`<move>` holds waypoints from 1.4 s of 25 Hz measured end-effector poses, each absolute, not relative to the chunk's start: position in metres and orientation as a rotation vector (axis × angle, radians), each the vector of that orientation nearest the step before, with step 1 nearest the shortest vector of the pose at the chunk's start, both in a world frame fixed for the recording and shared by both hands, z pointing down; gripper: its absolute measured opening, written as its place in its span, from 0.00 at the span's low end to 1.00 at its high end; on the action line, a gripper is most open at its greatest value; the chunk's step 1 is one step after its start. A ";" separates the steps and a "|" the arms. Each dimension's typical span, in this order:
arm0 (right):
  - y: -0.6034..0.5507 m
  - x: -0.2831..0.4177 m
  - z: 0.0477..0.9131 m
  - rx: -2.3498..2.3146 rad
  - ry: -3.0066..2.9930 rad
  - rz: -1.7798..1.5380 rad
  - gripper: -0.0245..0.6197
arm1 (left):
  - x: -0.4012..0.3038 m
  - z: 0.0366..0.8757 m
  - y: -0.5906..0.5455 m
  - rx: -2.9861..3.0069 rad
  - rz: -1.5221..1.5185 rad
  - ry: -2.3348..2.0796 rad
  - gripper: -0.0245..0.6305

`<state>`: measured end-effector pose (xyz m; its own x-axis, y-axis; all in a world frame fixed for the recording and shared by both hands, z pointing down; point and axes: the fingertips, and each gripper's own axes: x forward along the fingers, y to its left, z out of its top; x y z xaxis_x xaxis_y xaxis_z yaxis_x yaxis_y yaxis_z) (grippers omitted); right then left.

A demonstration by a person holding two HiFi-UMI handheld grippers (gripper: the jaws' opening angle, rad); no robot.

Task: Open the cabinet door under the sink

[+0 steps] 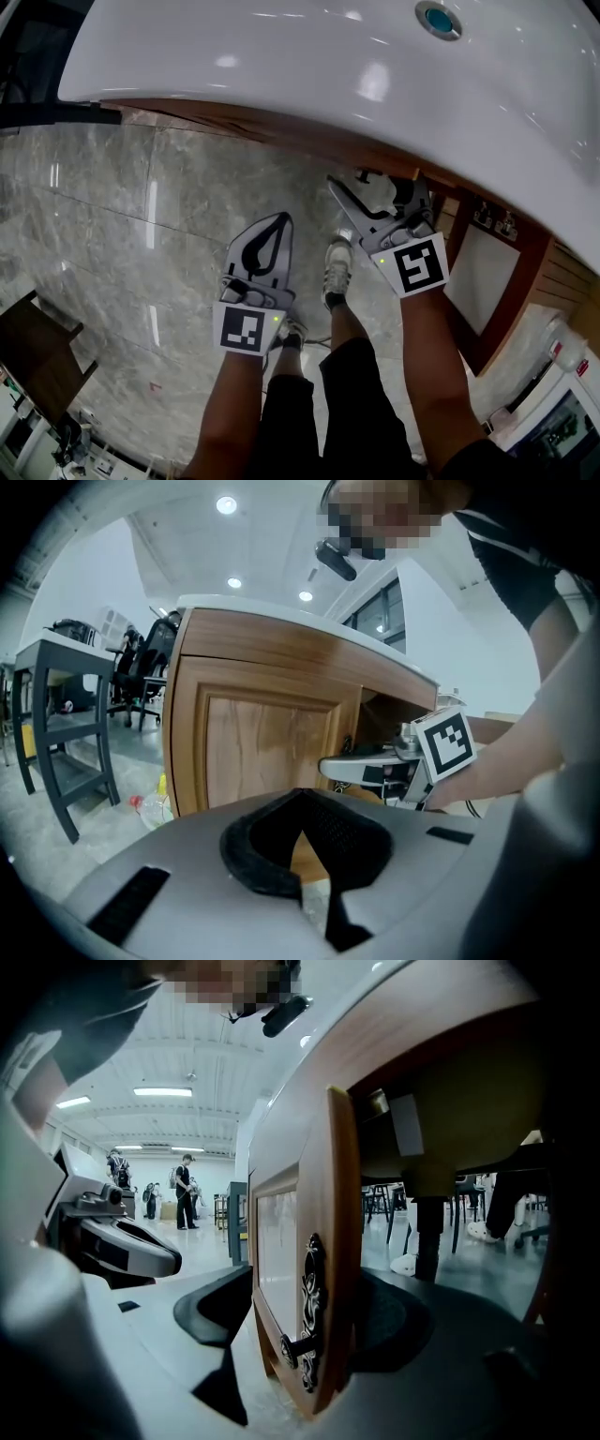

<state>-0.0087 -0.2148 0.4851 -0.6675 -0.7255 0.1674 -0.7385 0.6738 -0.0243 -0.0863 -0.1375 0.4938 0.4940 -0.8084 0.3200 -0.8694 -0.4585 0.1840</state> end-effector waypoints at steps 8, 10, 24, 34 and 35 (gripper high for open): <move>-0.196 -0.016 0.484 1.226 -2.728 0.159 0.52 | -0.100 0.492 -0.119 2.416 0.250 -1.404 0.07; -0.189 -0.019 0.485 1.225 -2.725 0.172 0.52 | -0.102 0.491 -0.113 2.413 0.245 -1.400 0.07; -0.132 -0.049 0.486 1.203 -2.680 0.233 0.52 | -0.141 0.487 -0.058 2.346 0.221 -1.422 0.07; -0.091 -0.082 0.494 1.179 -2.630 0.220 0.52 | -0.208 0.486 -0.036 2.290 0.219 -1.525 0.07; -0.085 -0.084 0.496 1.159 -2.627 0.210 0.52 | -0.215 0.485 -0.032 2.282 0.219 -1.530 0.07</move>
<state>-0.0845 -0.0848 0.4957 -0.6473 -0.7032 0.2942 -0.7410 0.6710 -0.0265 -0.2153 -0.0325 0.4855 0.3944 -0.8556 0.3351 -0.9153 -0.3333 0.2264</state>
